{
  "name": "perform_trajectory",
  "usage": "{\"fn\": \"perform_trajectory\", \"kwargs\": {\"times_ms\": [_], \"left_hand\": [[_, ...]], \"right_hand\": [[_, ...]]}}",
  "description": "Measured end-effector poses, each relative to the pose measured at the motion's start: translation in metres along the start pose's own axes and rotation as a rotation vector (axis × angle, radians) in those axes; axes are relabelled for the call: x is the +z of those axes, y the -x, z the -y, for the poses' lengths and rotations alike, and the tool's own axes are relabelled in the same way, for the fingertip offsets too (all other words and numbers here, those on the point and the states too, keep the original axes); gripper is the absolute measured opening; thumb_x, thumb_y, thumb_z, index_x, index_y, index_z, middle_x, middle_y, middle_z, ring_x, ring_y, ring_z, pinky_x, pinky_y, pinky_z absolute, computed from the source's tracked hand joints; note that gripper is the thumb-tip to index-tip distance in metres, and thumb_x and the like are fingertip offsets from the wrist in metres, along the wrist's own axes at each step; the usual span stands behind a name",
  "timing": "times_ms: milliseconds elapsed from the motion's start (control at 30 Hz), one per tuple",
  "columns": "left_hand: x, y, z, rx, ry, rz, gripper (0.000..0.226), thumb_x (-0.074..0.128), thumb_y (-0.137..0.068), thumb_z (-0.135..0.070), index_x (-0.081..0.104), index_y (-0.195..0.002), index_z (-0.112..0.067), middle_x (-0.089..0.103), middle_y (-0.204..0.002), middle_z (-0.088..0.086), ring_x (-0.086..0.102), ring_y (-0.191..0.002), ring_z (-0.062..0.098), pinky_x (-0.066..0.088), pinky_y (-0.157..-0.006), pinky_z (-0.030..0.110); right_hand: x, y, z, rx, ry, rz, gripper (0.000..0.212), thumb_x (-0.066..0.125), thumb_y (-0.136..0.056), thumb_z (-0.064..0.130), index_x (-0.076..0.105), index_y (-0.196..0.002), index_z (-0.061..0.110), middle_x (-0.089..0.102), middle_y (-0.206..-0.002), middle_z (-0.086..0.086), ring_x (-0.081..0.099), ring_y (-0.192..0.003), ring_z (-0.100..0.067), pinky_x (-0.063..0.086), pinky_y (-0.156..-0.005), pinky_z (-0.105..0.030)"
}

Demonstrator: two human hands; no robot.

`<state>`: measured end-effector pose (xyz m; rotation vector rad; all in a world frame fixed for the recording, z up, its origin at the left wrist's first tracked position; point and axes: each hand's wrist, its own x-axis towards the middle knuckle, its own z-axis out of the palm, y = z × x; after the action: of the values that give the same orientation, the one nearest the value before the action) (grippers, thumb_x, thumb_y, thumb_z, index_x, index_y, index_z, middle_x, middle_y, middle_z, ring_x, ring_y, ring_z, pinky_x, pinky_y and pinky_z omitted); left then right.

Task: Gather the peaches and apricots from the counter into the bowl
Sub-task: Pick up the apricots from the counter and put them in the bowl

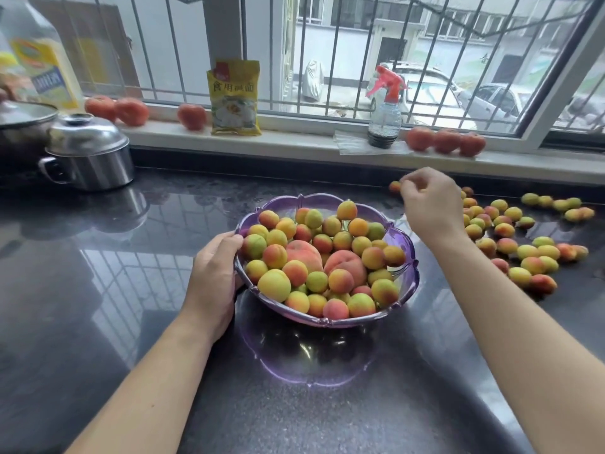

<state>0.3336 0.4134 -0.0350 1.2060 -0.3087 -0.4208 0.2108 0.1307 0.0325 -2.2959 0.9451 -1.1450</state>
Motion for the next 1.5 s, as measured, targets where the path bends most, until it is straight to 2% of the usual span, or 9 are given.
{"fn": "perform_trajectory", "kwargs": {"times_ms": [133,367,500,633,800,1000,1167,1333,1500], "left_hand": [[0.001,-0.001,0.003,0.001,0.002,-0.007,0.031,0.051,-0.106,-0.017,0.078,-0.092,-0.017,0.079,-0.093,0.008,0.075,-0.086,0.019,0.06,-0.073,0.035],[0.003,-0.002,0.005,0.015,0.013,-0.031,0.026,0.051,-0.106,-0.015,0.075,-0.096,-0.013,0.078,-0.089,0.005,0.074,-0.083,0.016,0.061,-0.073,0.03],[0.003,-0.002,0.005,0.023,0.012,-0.04,0.026,0.051,-0.106,-0.016,0.074,-0.096,-0.012,0.078,-0.087,0.003,0.074,-0.08,0.014,0.061,-0.068,0.027],[0.002,-0.003,0.006,0.022,0.004,-0.048,0.026,0.052,-0.104,-0.017,0.074,-0.09,-0.014,0.076,-0.088,0.006,0.071,-0.084,0.018,0.059,-0.074,0.033],[0.002,-0.003,0.005,0.027,-0.003,-0.039,0.028,0.052,-0.105,-0.018,0.076,-0.089,-0.015,0.078,-0.088,0.006,0.073,-0.084,0.018,0.057,-0.08,0.036],[0.003,-0.002,0.005,0.018,-0.009,-0.049,0.027,0.053,-0.105,-0.018,0.075,-0.09,-0.015,0.078,-0.088,0.006,0.073,-0.084,0.018,0.059,-0.076,0.034],[0.004,0.0,0.003,0.013,-0.009,-0.037,0.028,0.051,-0.105,-0.018,0.075,-0.09,-0.014,0.078,-0.088,0.006,0.074,-0.084,0.018,0.059,-0.08,0.037],[0.003,0.001,0.001,0.015,-0.021,-0.036,0.026,0.05,-0.106,-0.018,0.073,-0.093,-0.012,0.078,-0.087,0.005,0.074,-0.083,0.016,0.061,-0.073,0.032],[0.0,0.001,0.001,-0.01,-0.017,-0.023,0.027,0.05,-0.105,-0.018,0.074,-0.096,-0.012,0.079,-0.089,0.006,0.075,-0.082,0.016,0.06,-0.067,0.03]], "right_hand": [[-0.011,0.036,-0.064,0.159,0.082,-0.132,0.018,0.056,-0.094,0.007,0.073,-0.102,0.007,0.068,-0.105,-0.016,0.061,-0.102,-0.032,0.045,-0.086,-0.033],[-0.022,0.045,-0.097,0.334,0.208,-0.115,0.028,0.052,-0.092,-0.001,0.069,-0.114,0.007,0.056,-0.125,-0.021,0.056,-0.112,-0.039,0.045,-0.095,-0.039],[-0.016,0.04,-0.099,0.341,0.275,-0.056,0.035,0.051,-0.097,0.006,0.062,-0.13,0.009,0.048,-0.137,-0.02,0.052,-0.122,-0.039,0.042,-0.104,-0.042],[-0.006,0.033,-0.099,0.298,0.425,0.066,0.041,0.05,-0.103,0.024,0.052,-0.143,0.013,0.044,-0.142,-0.022,0.043,-0.129,-0.041,0.039,-0.109,-0.047],[-0.003,0.03,-0.096,0.276,0.529,0.065,0.031,0.055,-0.102,0.023,0.056,-0.131,0.011,0.051,-0.133,-0.023,0.046,-0.124,-0.041,0.044,-0.102,-0.048],[-0.014,0.039,-0.084,0.263,0.245,0.019,0.029,0.062,-0.1,0.024,0.059,-0.124,0.008,0.062,-0.122,-0.016,0.053,-0.1,-0.026,0.041,-0.082,-0.031],[-0.027,0.048,-0.064,0.23,-0.121,-0.02,0.034,0.065,-0.098,0.032,0.061,-0.127,0.014,0.064,-0.12,-0.006,0.062,-0.109,-0.022,0.051,-0.084,-0.027],[-0.041,0.059,-0.034,0.155,-0.347,0.115,0.035,0.063,-0.098,0.041,0.066,-0.128,0.024,0.067,-0.119,0.001,0.064,-0.11,-0.018,0.058,-0.095,-0.039],[-0.073,0.079,0.008,0.024,-0.327,0.376,0.034,0.068,-0.088,0.042,0.063,-0.121,0.032,0.069,-0.109,0.013,0.066,-0.101,-0.002,0.053,-0.081,-0.019]]}}
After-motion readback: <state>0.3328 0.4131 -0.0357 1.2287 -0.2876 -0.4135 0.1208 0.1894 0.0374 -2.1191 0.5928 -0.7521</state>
